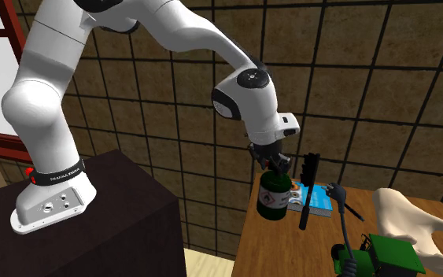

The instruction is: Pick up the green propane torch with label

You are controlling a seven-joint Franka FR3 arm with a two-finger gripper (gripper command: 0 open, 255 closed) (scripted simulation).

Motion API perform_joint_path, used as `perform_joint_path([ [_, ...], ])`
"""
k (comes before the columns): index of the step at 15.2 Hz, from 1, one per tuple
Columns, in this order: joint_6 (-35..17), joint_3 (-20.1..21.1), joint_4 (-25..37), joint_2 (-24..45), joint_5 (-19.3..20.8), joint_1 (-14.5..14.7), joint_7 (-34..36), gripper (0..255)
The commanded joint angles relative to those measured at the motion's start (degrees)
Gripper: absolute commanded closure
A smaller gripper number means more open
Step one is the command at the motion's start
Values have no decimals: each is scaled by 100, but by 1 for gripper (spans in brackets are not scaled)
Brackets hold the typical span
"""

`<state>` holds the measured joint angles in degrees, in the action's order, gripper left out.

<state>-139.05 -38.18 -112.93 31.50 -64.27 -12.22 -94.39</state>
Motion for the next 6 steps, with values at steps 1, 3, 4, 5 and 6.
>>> perform_joint_path([
  [1, 53, -84, -6, -111, 143, 58, 120, 255],
  [3, 101, -166, -20, -223, 283, 121, 237, 255],
  [4, 126, -207, -26, -279, 354, 153, 296, 255],
  [5, 130, -213, -27, -287, 365, 158, 304, 255],
  [6, 130, -213, -27, -287, 365, 158, 304, 255],
])
